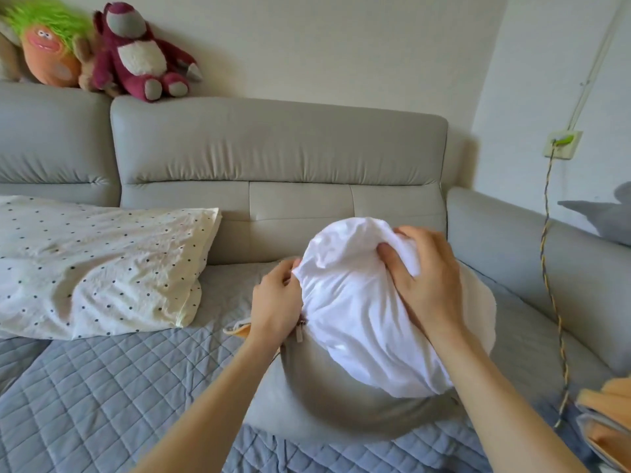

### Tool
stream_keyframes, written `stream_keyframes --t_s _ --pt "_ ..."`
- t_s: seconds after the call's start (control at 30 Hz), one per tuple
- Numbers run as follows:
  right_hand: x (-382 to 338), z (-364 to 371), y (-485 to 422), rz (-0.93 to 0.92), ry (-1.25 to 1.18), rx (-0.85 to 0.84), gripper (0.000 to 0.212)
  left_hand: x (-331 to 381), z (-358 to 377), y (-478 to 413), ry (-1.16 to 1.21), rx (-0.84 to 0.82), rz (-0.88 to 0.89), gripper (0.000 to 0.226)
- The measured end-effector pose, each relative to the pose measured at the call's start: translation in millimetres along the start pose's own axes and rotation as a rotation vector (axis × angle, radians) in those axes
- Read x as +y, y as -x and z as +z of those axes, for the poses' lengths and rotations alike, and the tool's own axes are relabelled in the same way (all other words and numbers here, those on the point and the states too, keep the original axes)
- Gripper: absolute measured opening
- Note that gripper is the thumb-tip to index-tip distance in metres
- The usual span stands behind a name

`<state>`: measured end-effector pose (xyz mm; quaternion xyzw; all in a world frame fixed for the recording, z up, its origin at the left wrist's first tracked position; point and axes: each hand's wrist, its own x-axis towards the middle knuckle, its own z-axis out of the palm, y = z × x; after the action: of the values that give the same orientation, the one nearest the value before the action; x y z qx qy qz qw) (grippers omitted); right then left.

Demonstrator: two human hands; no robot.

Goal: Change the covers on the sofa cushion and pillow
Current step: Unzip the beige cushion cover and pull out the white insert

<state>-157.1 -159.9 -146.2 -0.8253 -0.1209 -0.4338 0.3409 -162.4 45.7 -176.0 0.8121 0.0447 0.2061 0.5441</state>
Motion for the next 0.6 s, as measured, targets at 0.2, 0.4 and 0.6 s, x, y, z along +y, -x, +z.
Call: stream_keyframes --t_s 0.2,0.4,0.6 --pt "-14.0 -13.5 -40.4 0.318 0.132 -0.159 0.077 -16.0 18.7 35.5 -0.009 0.028 0.207 0.064" --pt "2.2 -13.2 22.0 0.115 0.29 -0.517 0.099 -49.0 9.1 24.9 0.058 0.012 0.044 0.077" --pt "60.7 26.2 19.2 0.605 0.005 -0.365 0.094 -67.9 28.4 64.1 -0.279 0.051 -0.141 0.101"
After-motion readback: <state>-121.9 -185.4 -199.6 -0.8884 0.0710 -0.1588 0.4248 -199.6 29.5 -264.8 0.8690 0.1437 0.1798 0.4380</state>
